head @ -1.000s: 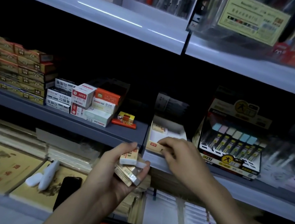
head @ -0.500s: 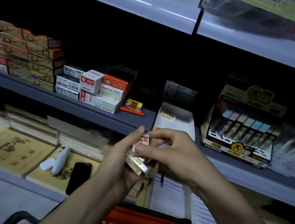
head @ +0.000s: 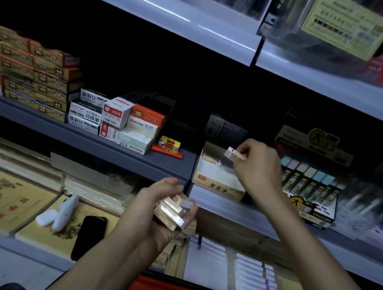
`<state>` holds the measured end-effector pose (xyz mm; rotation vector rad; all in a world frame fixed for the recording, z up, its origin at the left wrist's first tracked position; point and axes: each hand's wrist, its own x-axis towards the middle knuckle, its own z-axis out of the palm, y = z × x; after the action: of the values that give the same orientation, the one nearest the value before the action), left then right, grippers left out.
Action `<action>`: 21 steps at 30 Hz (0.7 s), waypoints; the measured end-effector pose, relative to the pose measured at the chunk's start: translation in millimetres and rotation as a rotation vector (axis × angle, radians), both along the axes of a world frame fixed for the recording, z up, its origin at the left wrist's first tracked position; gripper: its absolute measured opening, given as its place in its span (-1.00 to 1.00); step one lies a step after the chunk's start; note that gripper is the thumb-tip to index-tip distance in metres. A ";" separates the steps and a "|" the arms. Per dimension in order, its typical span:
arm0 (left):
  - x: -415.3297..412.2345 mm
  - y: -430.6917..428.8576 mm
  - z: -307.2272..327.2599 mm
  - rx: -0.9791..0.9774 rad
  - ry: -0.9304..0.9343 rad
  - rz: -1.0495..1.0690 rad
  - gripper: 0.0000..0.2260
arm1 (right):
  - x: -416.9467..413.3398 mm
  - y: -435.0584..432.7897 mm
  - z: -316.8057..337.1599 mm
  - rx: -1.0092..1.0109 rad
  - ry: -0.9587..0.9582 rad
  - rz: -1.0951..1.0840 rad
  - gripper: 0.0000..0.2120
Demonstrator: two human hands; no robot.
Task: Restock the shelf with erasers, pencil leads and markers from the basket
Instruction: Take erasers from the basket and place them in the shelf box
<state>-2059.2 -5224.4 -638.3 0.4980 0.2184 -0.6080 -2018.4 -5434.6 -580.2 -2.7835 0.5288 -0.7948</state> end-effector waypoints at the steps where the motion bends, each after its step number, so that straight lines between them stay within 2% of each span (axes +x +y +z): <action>1: 0.6 0.6 0.3 0.000 0.004 0.001 -0.83 | 13.0 -4.3 -1.6 -0.094 0.046 -0.043 -0.86; 4: 1.1 1.9 1.5 -0.016 0.011 0.003 -0.84 | 40.4 -9.1 -10.1 -0.374 0.220 -0.097 -0.83; 6: 1.4 2.4 1.6 -0.018 0.011 -0.001 -0.83 | 49.9 -10.4 -18.8 -0.492 0.336 -0.083 -0.78; 8: 2.6 2.9 1.1 -0.011 0.023 0.008 -0.79 | 49.6 -13.4 -24.5 -0.511 0.368 -0.058 -0.78; 11: 3.4 4.1 0.2 -0.013 0.029 0.005 -0.78 | 29.0 -14.7 -23.6 -0.469 0.247 -0.006 -0.76; 12: 3.6 4.1 0.0 -0.015 0.033 0.001 -0.78 | 15.3 -9.6 -21.4 -0.378 0.191 0.032 -0.78; 14: 3.5 3.2 -0.6 -0.015 0.041 0.002 -0.78 | -15.5 9.3 -16.5 -0.012 0.100 0.152 -0.89; 17: 1.0 1.7 -1.4 0.002 0.004 0.007 -0.77 | -60.9 46.6 -6.0 0.484 0.128 0.382 -0.90; 19: -3.0 -0.5 -1.5 0.026 -0.065 -0.007 -0.74 | -81.1 63.4 -2.8 0.646 0.224 0.496 -0.84; 21: -6.9 -2.7 -0.1 0.063 -0.122 -0.016 -0.71 | -89.7 70.3 -5.8 0.659 0.275 0.509 -0.71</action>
<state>-2066.1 -5227.1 -638.4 0.5962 0.1186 -0.5860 -2108.1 -5364.2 -586.0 -2.2439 0.0725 -0.0911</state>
